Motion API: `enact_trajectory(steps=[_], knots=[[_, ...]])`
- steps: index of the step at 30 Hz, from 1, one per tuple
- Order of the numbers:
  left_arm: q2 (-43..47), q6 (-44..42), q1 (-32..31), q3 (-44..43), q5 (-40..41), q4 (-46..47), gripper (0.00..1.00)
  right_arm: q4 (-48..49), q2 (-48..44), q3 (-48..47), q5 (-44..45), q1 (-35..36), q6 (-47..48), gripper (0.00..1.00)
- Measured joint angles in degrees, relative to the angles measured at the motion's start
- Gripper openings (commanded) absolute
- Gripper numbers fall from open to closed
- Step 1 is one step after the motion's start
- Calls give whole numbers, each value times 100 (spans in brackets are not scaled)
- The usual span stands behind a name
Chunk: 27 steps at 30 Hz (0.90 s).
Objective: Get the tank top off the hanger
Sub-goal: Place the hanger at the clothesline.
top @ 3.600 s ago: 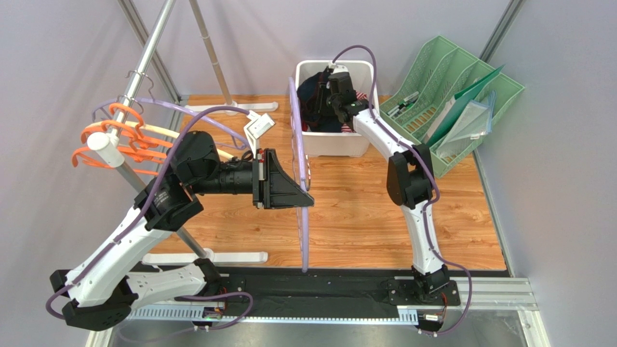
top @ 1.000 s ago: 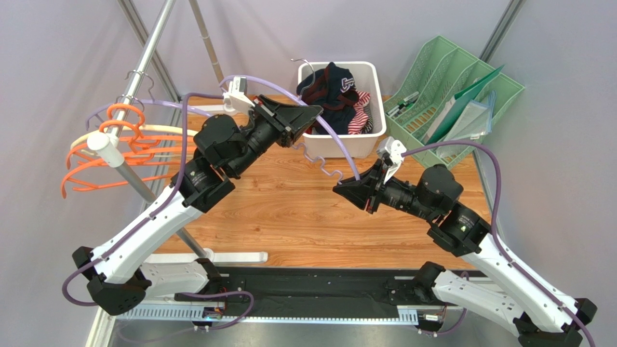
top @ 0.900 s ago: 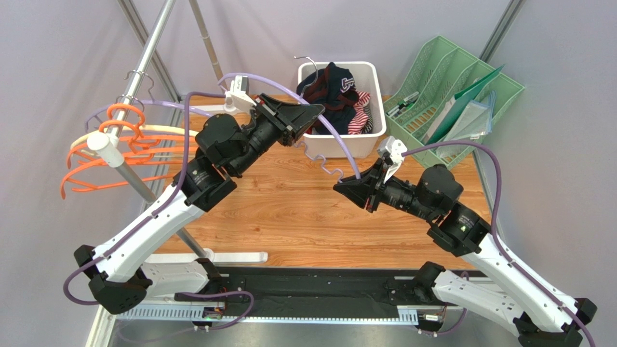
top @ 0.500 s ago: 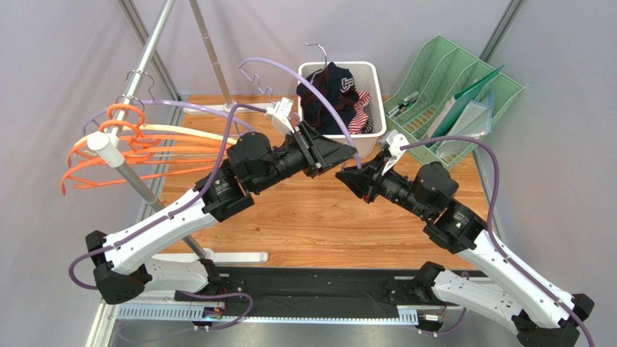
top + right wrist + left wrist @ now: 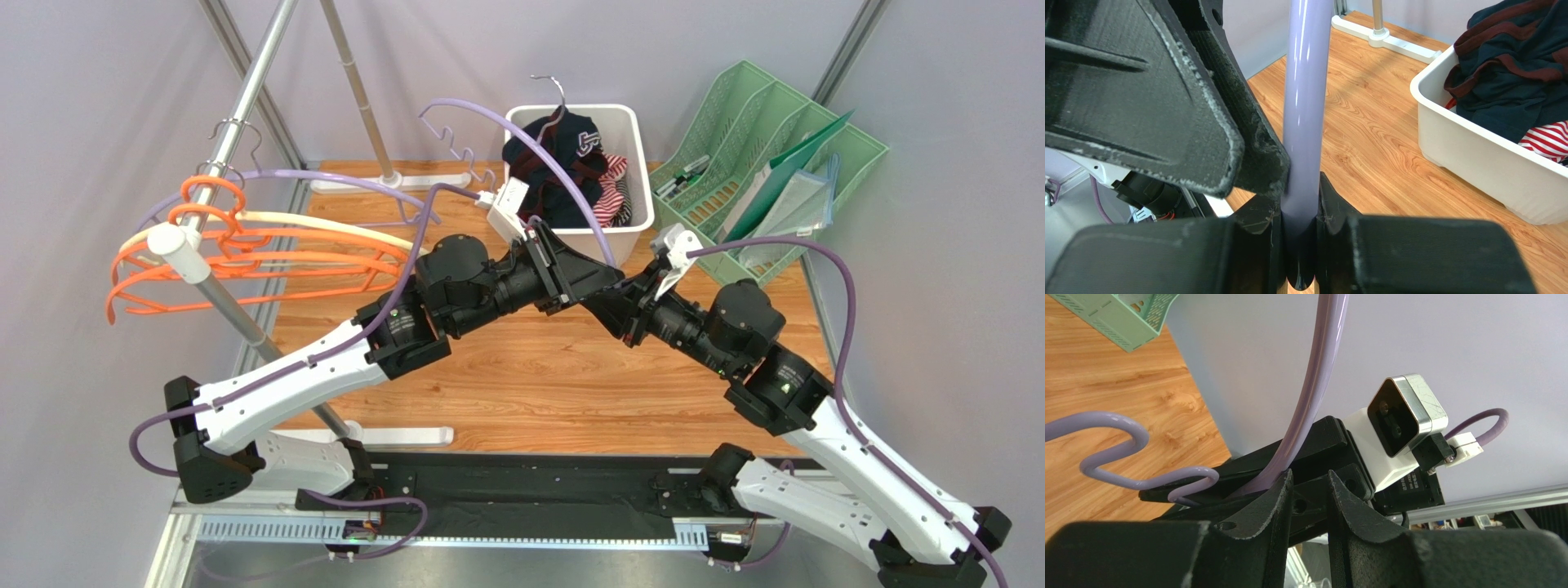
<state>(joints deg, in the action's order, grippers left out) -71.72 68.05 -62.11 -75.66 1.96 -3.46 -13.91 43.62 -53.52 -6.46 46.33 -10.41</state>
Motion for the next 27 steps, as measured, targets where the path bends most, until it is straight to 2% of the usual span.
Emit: enact_trajectory(steps=[9, 16, 20, 26, 27], knots=[[188, -627, -85, 0, 584, -151, 38, -57, -369, 24, -57, 0, -4, 0], [4, -1016, -81, -107, 535, -90, 38, -74, -315, 24, -127, -2, -22, 0], [-33, -1147, -70, -125, 466, -11, 45, -76, -317, 24, -109, -24, -26, 0], [-33, -1252, -70, -96, 409, 129, 46, -17, -321, 24, -105, -24, -33, 0], [-28, -1259, -70, -70, 404, 175, 50, -17, -341, 24, -87, -24, -35, 0]])
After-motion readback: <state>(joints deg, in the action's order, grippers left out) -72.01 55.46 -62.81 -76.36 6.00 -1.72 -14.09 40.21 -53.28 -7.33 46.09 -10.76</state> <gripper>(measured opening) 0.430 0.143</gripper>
